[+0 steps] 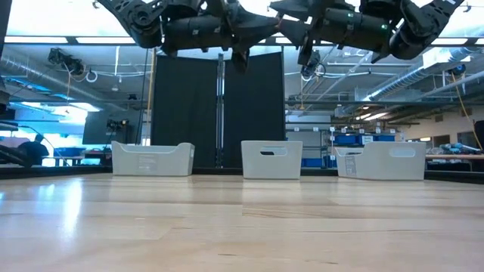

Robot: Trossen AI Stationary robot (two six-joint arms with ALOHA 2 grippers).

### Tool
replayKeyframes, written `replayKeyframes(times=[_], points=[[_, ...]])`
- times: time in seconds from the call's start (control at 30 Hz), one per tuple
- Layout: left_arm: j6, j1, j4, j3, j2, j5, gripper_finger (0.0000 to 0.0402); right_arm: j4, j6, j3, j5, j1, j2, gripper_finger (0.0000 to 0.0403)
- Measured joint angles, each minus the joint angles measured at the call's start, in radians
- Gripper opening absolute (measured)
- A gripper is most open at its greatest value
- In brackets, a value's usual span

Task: Sort batteries
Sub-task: Put the black orange battery into the middle bin

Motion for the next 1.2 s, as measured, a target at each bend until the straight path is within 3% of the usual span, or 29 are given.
replayKeyframes(times=[0.23,0.33,0.57,0.73,0.9,1.03,1.2], points=[[0.038,0.019,-0.038,0.002,-0.001,-0.001,0.0042,0.031,-0.047,0.0,0.005,0.0,0.0,0.006],[0.045,0.043,-0.061,0.002,-0.002,-0.004,0.0047,0.013,-0.084,0.0,0.023,-0.003,0.0,0.006],[0.095,0.09,-0.11,0.002,-0.002,0.0,0.0116,-0.091,-0.098,0.033,0.032,-0.048,0.001,0.006],[0.253,0.107,-0.28,0.001,-0.031,-0.037,0.0125,-0.311,-0.196,0.161,0.019,-0.088,0.001,0.006],[0.485,0.108,-0.517,-0.013,-0.108,-0.141,0.0127,-0.8,-0.348,0.361,0.082,-0.195,0.027,0.006],[0.507,0.101,-0.533,-0.088,-0.154,-0.138,0.0128,-0.997,-0.398,0.474,0.073,-0.287,0.121,0.006],[0.481,0.084,-0.404,-0.216,-0.19,-0.142,0.0128,-1.137,-0.468,0.58,0.036,-0.356,0.296,0.006]])
